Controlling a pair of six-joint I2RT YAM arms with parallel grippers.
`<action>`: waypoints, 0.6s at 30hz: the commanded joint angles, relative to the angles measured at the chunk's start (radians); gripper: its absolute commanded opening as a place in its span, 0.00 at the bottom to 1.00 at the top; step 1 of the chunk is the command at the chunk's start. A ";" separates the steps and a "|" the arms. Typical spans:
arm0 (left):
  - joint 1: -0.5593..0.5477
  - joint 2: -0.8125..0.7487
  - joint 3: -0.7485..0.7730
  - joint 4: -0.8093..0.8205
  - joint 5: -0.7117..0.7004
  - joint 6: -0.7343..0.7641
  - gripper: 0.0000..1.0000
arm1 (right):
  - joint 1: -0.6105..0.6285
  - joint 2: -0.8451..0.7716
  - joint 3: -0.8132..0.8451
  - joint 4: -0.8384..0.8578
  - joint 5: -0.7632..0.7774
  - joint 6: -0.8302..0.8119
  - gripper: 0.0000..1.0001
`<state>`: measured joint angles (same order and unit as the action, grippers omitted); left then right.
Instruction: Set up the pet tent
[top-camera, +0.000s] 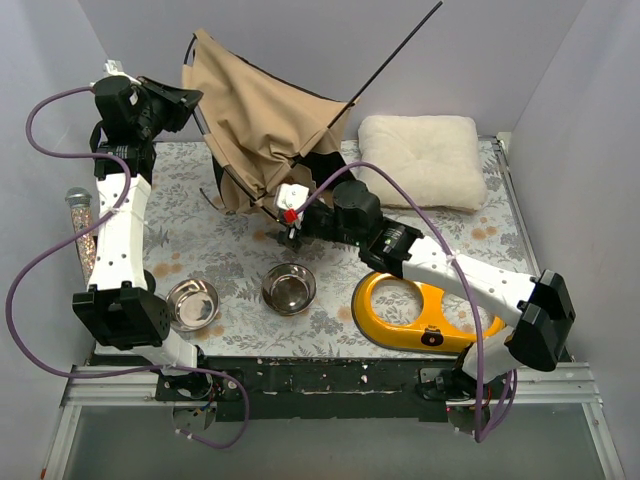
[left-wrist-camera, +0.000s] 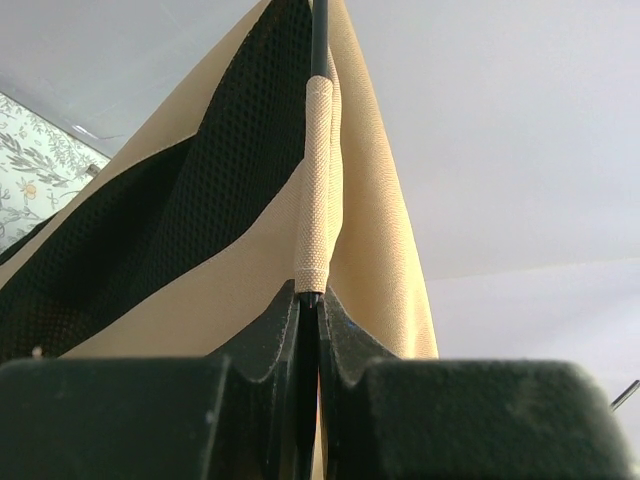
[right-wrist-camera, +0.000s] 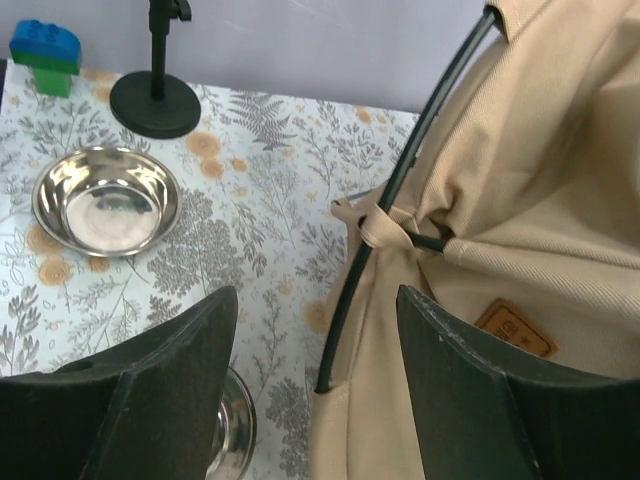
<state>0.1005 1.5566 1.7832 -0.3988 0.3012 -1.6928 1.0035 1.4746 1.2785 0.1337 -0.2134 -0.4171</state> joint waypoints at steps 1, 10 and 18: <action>-0.002 0.003 0.039 0.046 -0.004 -0.044 0.00 | 0.014 0.033 0.030 0.089 0.061 0.055 0.72; -0.036 0.013 0.019 0.080 0.033 -0.065 0.00 | 0.014 0.145 0.177 -0.044 0.325 0.118 0.39; -0.067 0.069 0.028 0.276 0.199 0.062 0.62 | -0.002 0.006 0.214 0.016 0.365 0.322 0.01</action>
<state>0.0517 1.6093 1.7832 -0.2581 0.3969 -1.7119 1.0157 1.6169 1.4460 0.0242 0.0715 -0.2276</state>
